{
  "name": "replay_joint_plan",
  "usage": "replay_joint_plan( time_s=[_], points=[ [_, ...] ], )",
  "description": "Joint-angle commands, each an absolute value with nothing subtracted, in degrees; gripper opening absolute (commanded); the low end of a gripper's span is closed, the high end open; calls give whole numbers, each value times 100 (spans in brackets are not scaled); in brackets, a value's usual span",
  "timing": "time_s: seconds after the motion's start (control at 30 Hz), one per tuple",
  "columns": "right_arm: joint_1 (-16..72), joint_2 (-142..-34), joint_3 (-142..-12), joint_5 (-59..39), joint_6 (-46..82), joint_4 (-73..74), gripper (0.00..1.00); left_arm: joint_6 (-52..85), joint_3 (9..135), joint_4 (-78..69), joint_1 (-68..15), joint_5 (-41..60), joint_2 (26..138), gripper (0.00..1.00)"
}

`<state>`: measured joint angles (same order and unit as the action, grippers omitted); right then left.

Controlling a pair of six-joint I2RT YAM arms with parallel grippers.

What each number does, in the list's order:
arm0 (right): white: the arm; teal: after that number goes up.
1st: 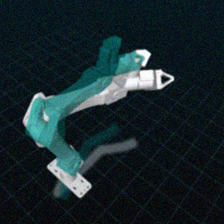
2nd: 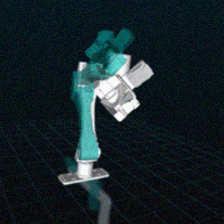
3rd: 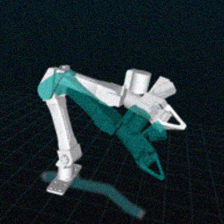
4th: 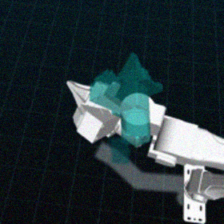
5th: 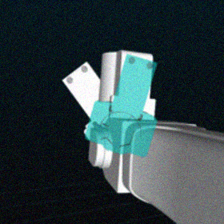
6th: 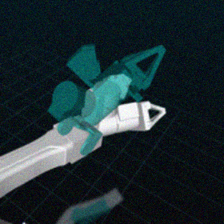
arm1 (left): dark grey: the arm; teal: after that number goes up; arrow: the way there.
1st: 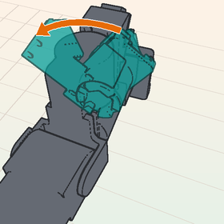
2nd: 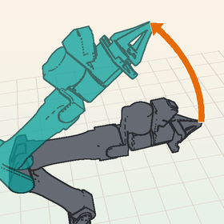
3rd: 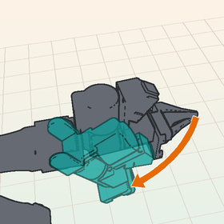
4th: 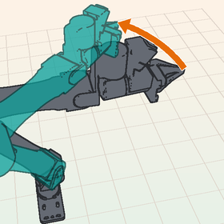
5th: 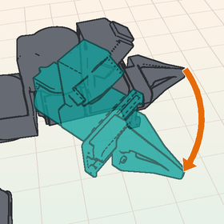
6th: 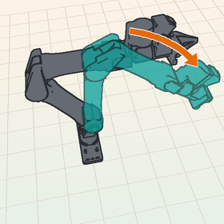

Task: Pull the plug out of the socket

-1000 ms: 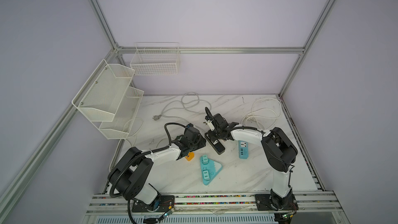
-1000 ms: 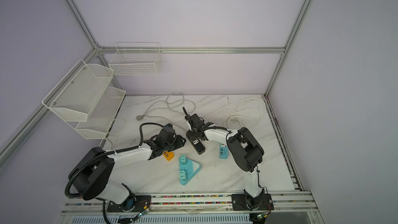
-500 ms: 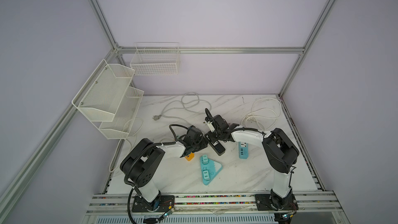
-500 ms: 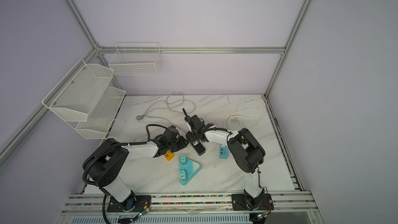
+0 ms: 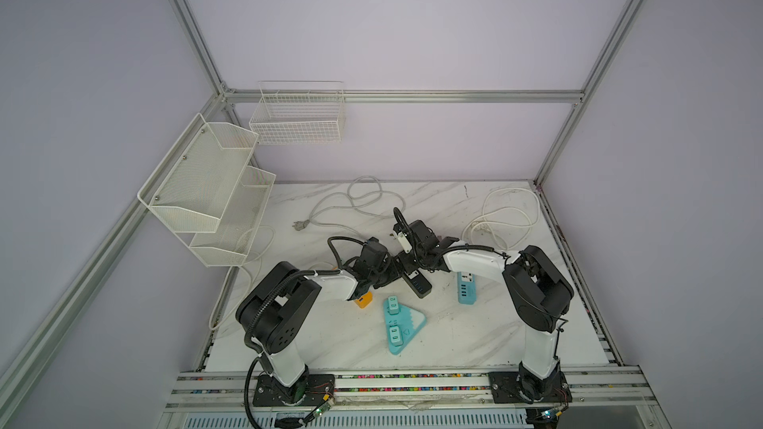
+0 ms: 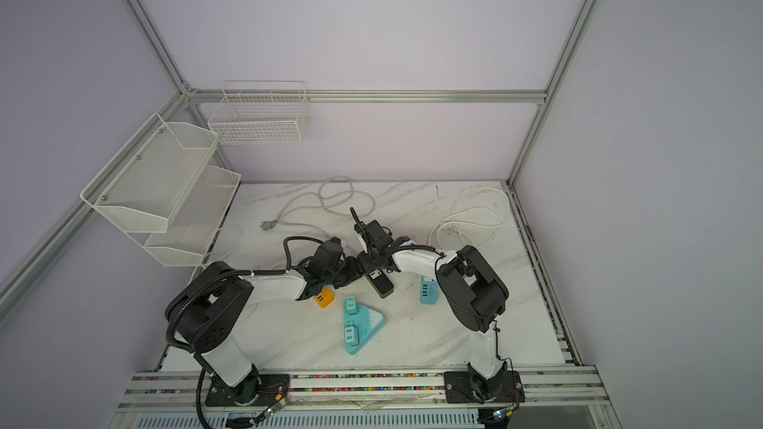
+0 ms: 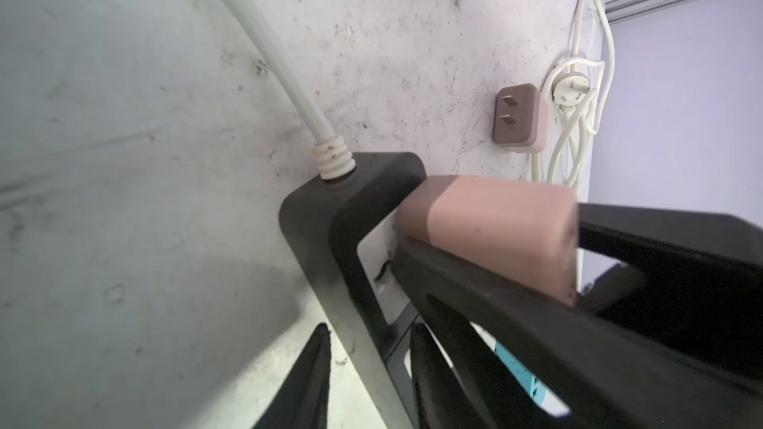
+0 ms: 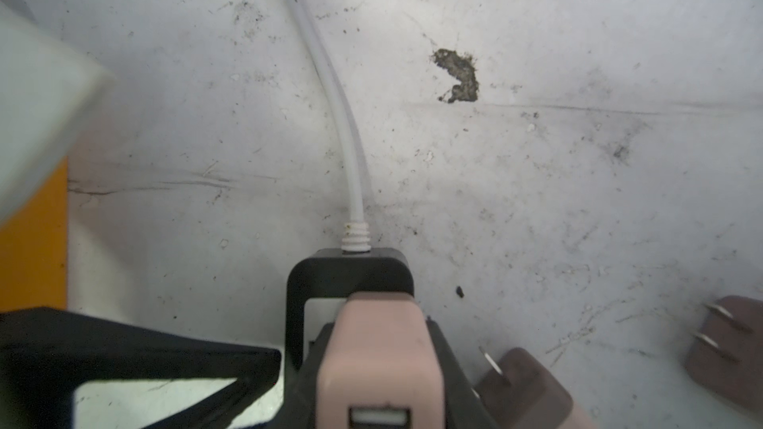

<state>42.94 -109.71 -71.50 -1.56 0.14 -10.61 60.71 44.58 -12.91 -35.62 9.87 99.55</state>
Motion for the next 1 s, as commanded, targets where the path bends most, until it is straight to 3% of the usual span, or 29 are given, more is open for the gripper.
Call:
replay_joint_plan(
  time_s=[0.0, 0.97],
  points=[
    [4351, -10824, -7108, -293, 26, -984, 19, 6196, 4852, -1565, -3524, 1190, 10025, 33],
    [4359, -10855, -7550, -282, 43, -1126, 17, 6473, 4219, -995, -3816, 747, 10118, 28]
  ],
)
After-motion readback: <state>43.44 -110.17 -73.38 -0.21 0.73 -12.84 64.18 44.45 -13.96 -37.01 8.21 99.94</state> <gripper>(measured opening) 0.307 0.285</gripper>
